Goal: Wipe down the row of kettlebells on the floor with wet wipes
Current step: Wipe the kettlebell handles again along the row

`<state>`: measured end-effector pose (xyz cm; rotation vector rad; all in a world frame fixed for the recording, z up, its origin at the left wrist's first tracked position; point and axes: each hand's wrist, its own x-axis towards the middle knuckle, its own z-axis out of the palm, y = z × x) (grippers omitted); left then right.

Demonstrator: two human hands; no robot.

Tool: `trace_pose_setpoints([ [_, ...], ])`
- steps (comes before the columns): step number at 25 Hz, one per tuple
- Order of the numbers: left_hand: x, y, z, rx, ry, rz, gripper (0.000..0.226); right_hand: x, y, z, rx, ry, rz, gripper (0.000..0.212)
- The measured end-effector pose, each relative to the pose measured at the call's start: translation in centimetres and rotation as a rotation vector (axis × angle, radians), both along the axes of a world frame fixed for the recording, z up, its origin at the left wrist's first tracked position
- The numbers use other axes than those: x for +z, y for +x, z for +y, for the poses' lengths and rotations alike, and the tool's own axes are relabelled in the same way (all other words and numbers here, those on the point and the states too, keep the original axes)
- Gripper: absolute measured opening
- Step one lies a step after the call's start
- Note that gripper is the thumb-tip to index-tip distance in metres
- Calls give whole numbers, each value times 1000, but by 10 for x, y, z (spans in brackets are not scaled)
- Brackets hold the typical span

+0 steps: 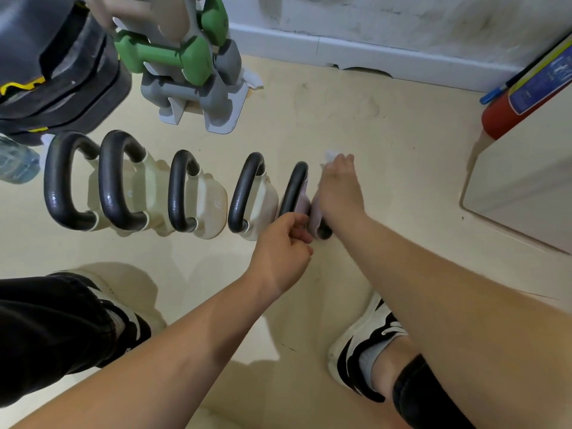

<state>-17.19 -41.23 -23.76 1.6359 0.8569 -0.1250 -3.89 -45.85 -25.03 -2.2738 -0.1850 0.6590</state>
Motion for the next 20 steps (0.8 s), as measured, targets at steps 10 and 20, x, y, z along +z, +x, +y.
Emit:
trace_pose_setpoints([
  [10, 13, -12, 14, 58, 14, 15, 40, -52, -83, -92, 835, -372, -739, 60],
  [20, 14, -5, 4, 23, 12, -2, 45, -1, 33, 1, -419, 307, 399, 34],
])
